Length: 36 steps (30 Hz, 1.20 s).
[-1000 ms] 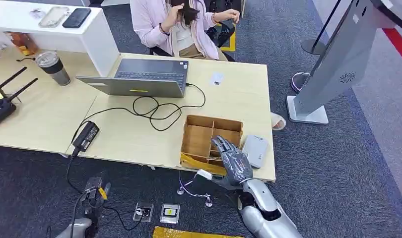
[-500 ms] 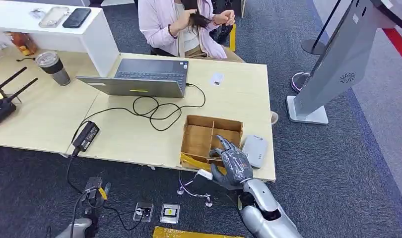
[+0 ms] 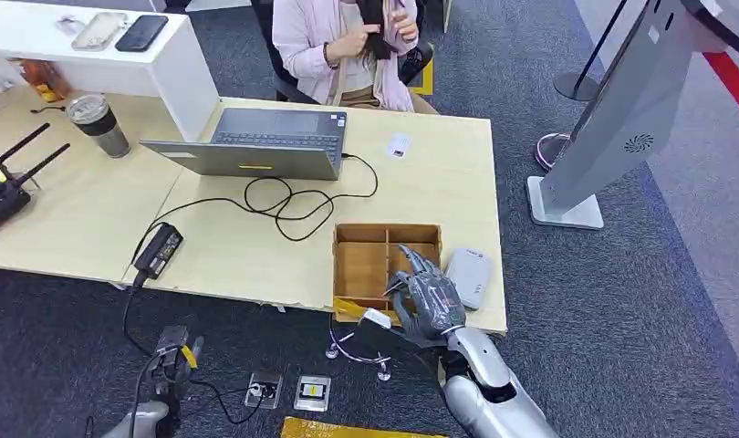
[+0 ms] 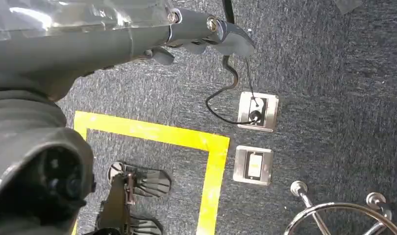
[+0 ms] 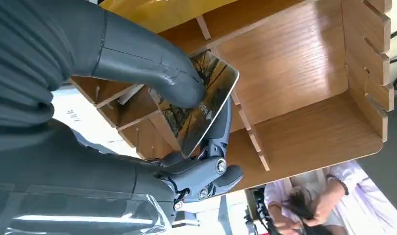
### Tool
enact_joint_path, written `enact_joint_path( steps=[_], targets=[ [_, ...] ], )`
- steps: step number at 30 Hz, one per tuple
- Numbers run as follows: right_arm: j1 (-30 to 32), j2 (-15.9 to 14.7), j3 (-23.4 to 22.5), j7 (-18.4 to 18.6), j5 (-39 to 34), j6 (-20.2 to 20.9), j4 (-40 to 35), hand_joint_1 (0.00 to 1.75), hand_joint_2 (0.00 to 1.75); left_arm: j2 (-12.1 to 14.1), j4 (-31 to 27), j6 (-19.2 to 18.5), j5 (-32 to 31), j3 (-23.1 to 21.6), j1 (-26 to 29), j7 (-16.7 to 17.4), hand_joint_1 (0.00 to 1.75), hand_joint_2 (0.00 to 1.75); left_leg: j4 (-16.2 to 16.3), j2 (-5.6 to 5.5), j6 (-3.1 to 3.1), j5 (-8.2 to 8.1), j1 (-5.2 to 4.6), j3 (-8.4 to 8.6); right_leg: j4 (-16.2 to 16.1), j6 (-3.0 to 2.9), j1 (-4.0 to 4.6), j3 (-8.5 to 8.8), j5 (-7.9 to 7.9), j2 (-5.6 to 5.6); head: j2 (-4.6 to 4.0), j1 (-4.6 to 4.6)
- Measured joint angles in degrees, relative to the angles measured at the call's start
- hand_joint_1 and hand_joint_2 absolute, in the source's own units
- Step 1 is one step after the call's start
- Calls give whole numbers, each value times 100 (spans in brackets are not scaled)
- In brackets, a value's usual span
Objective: Pass the card to the sensor for recognition and then transmit it.
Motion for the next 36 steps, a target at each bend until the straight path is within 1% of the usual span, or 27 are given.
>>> enact_joint_path(
  steps=[6, 11, 13, 16, 23, 25, 28, 32, 36],
  targets=[
    [-1, 22, 0, -22, -13, -50, 59, 175, 175, 0, 0, 7, -31, 0, 0, 0, 0, 0, 0, 0, 0, 0, 0, 1, 0, 0, 0, 0, 0, 0, 0, 0],
    [-8, 22, 0, -44, 4, -225, 63, 175, 175, 0, 0, 7, -68, 0, 0, 0, 0, 0, 0, 0, 0, 0, 0, 1, 0, 0, 0, 0, 0, 1, 0, 0],
    [-51, 22, -4, 0, 134, -352, 50, 175, 175, 0, 0, -4, -90, 0, 0, -7, 0, 0, 0, 0, 0, 0, 0, 1, 0, 0, 0, -1, 0, 1, 0, 0],
    [-152, 20, -77, 123, 438, -354, -140, 175, 175, 0, 0, -7, -147, 0, -1, -26, 0, 0, 0, 0, 0, 1, 0, 1, 0, 0, 0, -1, 1, 2, 0, 0],
    [-735, -44, -440, 168, 820, 0, -706, 175, 175, -2, 0, -26, -317, -4, -23, -28, 0, 0, 2, 2, -2, 3, 0, 5, 0, 1, 0, -1, 5, 3, 0, 0],
    [-897, -61, -529, 164, 800, 127, -809, 175, 175, -7, 0, -26, -363, -9, -38, -26, 0, 0, 2, 2, -2, 3, 0, 5, 0, 0, -1, -1, 7, 4, 0, -2],
    [-1108, -77, -651, 109, 573, 247, -835, 175, 175, -31, -2, -37, -439, -18, -85, 13, 0, 0, 2, 1, -2, 3, 0, 4, 0, 0, -1, -1, 7, 3, 0, 2],
    [-1308, -66, -706, -50, 398, 118, -765, 175, 175, -63, -4, -87, -566, -22, -171, 92, 0, 0, 2, 1, -2, 3, 0, 3, 1, 0, 0, -1, 7, 3, 0, 0],
    [-1572, 46, -706, -127, 369, -67, -442, 175, 175, -101, -13, -120, -673, -33, -267, 168, 0, 0, 2, 1, -2, 3, 0, 2, 1, 0, 0, -2, 7, 3, 0, 0]
  ],
)
